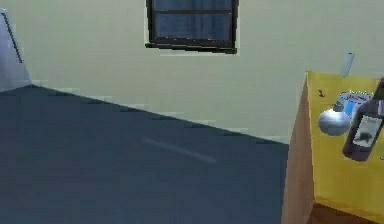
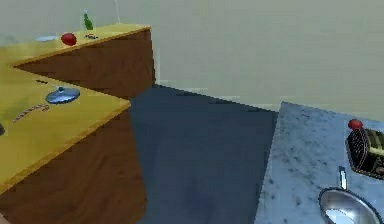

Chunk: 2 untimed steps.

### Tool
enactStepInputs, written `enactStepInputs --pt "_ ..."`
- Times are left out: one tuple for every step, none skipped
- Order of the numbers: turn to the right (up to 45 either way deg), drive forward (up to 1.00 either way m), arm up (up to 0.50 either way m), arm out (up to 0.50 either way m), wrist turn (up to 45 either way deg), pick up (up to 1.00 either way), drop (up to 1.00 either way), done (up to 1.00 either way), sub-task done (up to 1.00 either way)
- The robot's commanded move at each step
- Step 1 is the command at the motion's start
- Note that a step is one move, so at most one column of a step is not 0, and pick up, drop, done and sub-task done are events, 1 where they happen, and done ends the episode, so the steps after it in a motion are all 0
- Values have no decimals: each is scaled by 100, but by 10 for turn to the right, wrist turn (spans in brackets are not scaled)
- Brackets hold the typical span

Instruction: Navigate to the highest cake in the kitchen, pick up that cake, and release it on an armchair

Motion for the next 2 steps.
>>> enactStepInputs --pt "120 0 0 0 0 0 0 0 0" --pt "0 55 0 0 0 0 0 0 0"
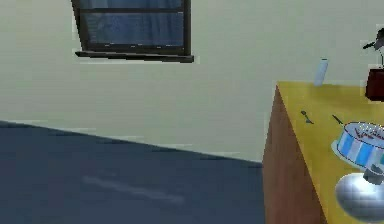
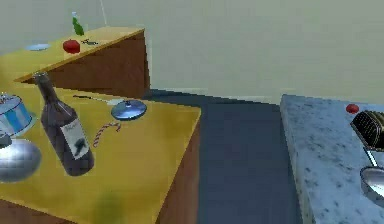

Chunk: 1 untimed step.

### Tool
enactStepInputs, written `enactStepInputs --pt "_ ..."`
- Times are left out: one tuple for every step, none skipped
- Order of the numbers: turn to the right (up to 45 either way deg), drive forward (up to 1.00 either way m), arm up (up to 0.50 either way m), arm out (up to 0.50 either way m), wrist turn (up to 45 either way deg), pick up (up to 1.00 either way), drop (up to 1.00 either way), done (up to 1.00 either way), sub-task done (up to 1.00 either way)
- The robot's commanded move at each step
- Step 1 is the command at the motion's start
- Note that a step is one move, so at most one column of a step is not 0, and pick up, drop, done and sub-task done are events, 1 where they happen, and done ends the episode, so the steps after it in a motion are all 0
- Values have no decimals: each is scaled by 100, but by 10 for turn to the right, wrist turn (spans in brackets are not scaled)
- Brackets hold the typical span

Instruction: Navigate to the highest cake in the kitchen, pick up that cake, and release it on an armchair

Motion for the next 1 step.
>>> enactStepInputs --pt "90 0 0 0 0 0 0 0 0"
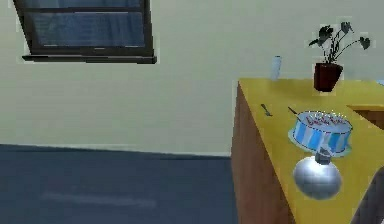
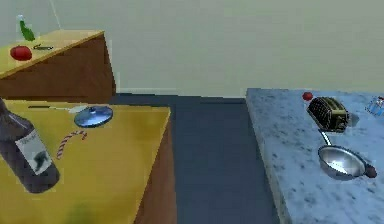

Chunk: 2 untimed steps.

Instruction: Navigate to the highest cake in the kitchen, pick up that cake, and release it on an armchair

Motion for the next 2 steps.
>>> enactStepInputs --pt "0 75 0 0 0 0 0 0 0" --pt "0 0 50 0 0 0 0 0 0"
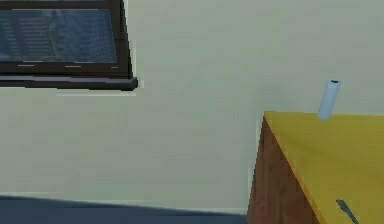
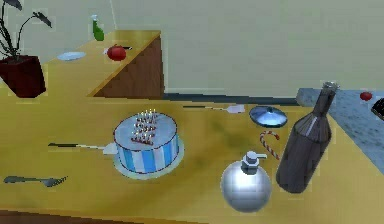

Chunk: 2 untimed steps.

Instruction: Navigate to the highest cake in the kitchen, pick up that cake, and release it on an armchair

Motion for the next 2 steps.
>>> enactStepInputs --pt "0 0 38 0 0 0 0 0 0" --pt "0 0 0 14 0 0 0 0 0"
